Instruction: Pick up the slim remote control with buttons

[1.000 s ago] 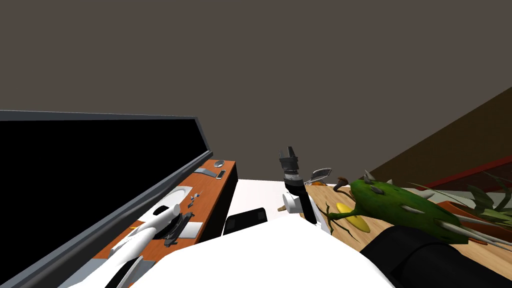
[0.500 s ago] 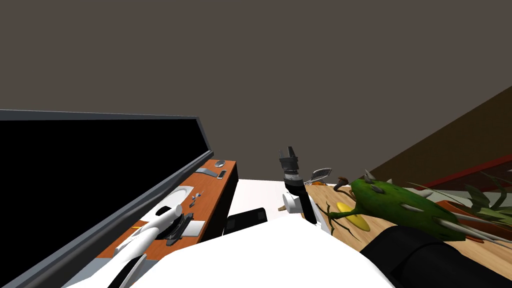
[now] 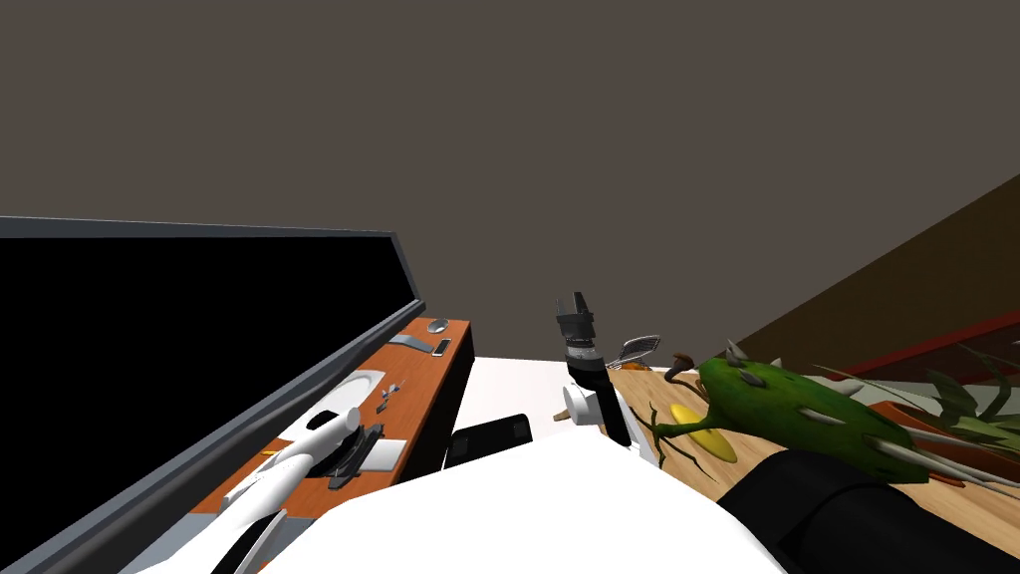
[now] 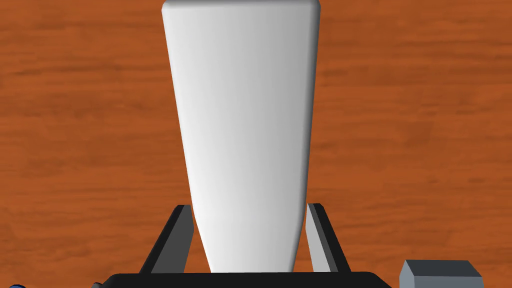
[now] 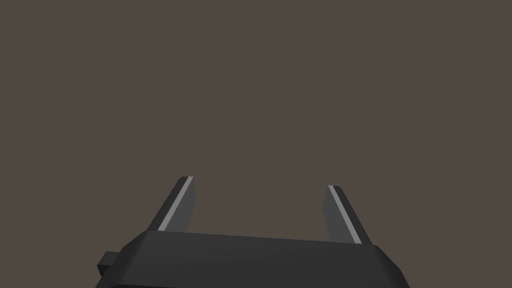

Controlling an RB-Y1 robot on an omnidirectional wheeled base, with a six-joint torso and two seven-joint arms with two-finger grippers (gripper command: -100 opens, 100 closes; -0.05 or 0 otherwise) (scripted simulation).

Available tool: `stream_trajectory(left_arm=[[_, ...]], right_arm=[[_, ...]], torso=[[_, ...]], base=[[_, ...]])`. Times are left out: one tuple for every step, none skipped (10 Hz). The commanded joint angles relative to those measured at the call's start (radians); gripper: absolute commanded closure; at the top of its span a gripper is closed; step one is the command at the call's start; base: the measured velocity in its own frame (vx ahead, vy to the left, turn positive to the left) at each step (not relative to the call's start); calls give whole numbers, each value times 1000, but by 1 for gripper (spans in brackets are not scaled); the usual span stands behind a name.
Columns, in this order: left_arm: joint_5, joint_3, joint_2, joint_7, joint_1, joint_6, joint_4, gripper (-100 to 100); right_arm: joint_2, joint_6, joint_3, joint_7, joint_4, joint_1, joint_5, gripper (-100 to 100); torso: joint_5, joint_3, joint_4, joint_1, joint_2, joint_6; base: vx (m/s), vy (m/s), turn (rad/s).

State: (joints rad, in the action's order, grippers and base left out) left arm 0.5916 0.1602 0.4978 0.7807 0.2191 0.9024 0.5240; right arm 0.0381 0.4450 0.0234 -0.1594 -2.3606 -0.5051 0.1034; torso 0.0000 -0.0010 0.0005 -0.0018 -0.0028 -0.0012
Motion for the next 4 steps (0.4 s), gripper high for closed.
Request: stream_trajectory(left_arm=[[8,4,19,6,-1,30,19,100],[15,7,31,14,1,46,25,100],[10,5,24,7,-2,37,28,100],[11,5,25,7,-2,42,30,0]], right_arm=[[0,0,0,0,0,0,0,0],[0,0,0,0,0,0,0,0],[0,0,0,0,0,0,0,0],[0,0,0,0,0,0,0,0]], torso=[[0,0,0,0,0,0],[-1,0,0,-2,0,0],[-1,0,0,-2,0,0],[0,0,0,0,0,0]], base=[[-6,-63,28],[-1,-60,26],[1,-24,8],[0,-5,-1]])
